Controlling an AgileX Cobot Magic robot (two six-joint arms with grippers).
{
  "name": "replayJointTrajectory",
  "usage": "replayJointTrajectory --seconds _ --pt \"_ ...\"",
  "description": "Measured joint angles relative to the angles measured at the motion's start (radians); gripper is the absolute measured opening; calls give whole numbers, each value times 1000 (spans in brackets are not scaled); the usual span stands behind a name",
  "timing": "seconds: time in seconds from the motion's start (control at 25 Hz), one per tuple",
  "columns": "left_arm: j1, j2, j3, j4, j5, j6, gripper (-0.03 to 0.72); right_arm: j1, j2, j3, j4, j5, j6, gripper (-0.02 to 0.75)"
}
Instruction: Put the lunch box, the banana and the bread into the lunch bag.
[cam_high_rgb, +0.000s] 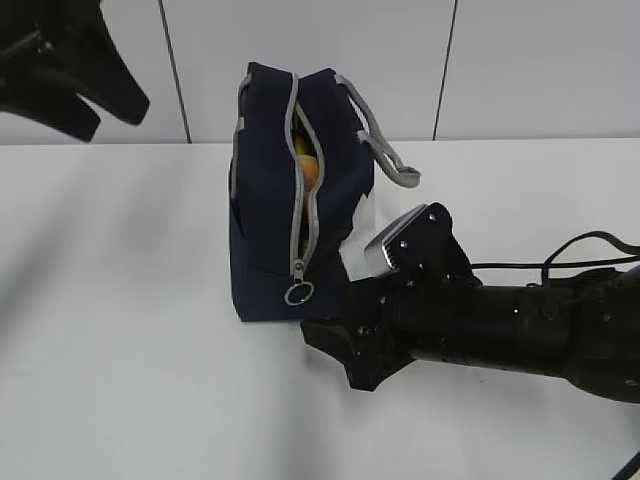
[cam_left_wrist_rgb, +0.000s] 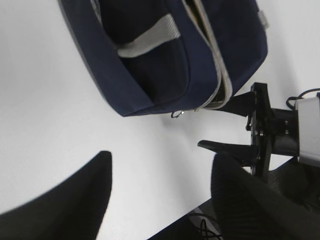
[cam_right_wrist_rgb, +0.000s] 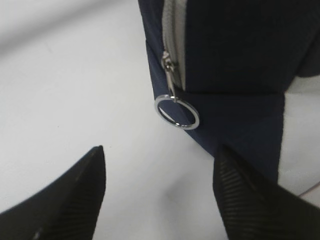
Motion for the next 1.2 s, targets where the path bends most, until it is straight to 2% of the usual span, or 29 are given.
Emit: replayJointTrajectory --seconds 0.28,0.44,1.2 --pt "0 0 201 -105 -144 88 434 0 53 -20 6 -34 -16 496" --pt "0 0 270 -175 -213 140 434 0 71 -50 7 -46 -17 498" --pt "0 0 291 -189 -232 160 434 0 117 -116 -111 -22 30 498"
